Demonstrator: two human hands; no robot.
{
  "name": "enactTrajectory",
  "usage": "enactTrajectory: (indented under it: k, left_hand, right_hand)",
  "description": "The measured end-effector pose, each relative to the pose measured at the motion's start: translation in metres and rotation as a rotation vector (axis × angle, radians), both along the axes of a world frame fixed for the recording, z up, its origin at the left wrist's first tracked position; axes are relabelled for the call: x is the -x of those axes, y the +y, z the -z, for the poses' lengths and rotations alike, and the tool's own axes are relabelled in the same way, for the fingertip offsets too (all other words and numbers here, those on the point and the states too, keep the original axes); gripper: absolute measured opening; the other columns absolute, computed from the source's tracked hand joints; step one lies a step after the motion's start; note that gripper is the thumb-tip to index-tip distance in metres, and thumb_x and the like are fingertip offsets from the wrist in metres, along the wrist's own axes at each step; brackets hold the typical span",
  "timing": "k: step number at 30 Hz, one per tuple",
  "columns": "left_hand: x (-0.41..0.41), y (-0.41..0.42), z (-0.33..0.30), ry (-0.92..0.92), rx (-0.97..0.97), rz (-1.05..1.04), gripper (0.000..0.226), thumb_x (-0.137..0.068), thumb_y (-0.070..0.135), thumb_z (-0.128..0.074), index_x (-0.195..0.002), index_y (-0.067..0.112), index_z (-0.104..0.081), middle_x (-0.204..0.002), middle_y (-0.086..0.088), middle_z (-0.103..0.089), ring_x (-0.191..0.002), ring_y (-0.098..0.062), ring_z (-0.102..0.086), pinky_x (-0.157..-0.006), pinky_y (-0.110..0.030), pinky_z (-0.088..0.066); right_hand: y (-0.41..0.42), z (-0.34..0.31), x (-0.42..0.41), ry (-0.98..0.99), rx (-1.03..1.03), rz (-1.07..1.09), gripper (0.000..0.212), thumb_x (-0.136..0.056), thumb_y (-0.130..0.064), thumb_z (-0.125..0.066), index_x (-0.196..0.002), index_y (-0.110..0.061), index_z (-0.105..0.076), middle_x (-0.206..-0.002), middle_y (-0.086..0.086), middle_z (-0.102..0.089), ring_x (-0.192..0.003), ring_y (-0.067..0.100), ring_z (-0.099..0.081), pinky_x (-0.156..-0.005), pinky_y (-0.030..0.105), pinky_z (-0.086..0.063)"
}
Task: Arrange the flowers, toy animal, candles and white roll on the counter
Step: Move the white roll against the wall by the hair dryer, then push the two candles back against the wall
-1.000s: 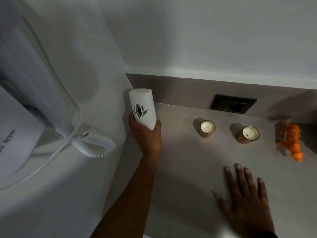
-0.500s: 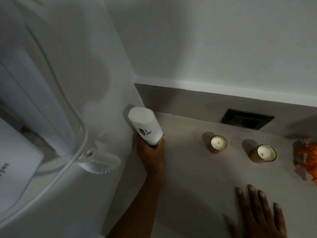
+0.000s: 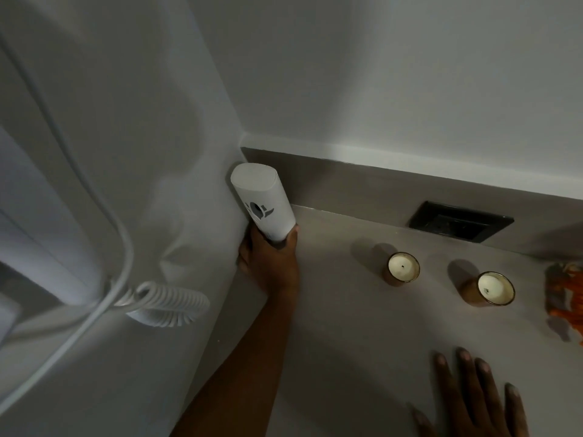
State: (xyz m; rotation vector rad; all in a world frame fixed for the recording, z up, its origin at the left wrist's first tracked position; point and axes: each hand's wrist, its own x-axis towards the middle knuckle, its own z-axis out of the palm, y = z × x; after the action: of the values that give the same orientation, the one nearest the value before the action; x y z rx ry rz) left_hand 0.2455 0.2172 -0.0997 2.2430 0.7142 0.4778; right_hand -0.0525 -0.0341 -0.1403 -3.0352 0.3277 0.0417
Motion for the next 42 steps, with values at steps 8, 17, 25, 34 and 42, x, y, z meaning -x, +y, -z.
enactTrajectory:
  k: [8,17,25,34,42]
  left_hand:
    - [0.106,-0.03,-0.007,0.073,-0.06,0.112,0.104,-0.077,0.074,-0.077,-0.158,0.013,-0.051,-0.154,-0.018,-0.062,-0.145,-0.038,-0.053,-0.121,-0.043,-0.036]
    - [0.124,-0.122,-0.007,0.13,-0.188,0.535,0.078,-0.075,0.063,-0.09,-0.137,0.018,-0.073,-0.147,-0.007,-0.069,-0.14,-0.039,-0.057,-0.112,-0.051,-0.036]
    - [0.084,-0.147,0.003,0.116,-0.224,0.546,0.067,-0.078,0.056,-0.09,-0.128,0.013,-0.077,-0.144,-0.01,-0.07,-0.142,-0.041,-0.055,-0.113,-0.058,-0.035]
    - [0.053,-0.162,0.004,0.137,-0.274,0.527,0.063,-0.074,0.064,-0.089,-0.114,0.017,-0.081,-0.137,-0.007,-0.072,-0.139,-0.042,-0.054,-0.108,-0.056,-0.035]
    - [0.053,-0.161,0.005,0.151,-0.288,0.543,0.072,-0.077,0.068,-0.085,-0.126,0.016,-0.077,-0.144,-0.01,-0.068,-0.143,-0.043,-0.052,-0.112,-0.058,-0.035]
  right_hand:
    - [-0.01,-0.024,-0.009,-0.123,-0.278,0.238,0.1,-0.079,-0.082,-0.059,-0.161,-0.026,-0.048,-0.155,0.007,-0.063,-0.142,0.031,-0.058,-0.119,0.052,-0.046]
    - [-0.042,-0.037,-0.107,-0.454,-0.785,0.693,0.088,-0.084,-0.067,-0.076,-0.157,-0.028,-0.046,-0.155,0.003,-0.058,-0.143,0.026,-0.054,-0.12,0.058,-0.048]
    - [-0.061,-0.034,-0.144,-0.487,-0.763,0.608,0.058,-0.085,-0.049,-0.084,-0.131,-0.019,-0.067,-0.124,0.004,-0.073,-0.115,0.022,-0.064,-0.099,0.052,-0.058]
    - [-0.072,-0.033,-0.168,-0.486,-0.769,0.57,0.057,-0.085,-0.047,-0.082,-0.133,-0.019,-0.068,-0.126,0.004,-0.073,-0.116,0.02,-0.062,-0.101,0.048,-0.057]
    - [-0.074,-0.027,-0.169,-0.455,-0.734,0.551,0.061,-0.086,-0.044,-0.084,-0.138,-0.018,-0.066,-0.131,0.006,-0.072,-0.122,0.025,-0.063,-0.108,0.052,-0.054]
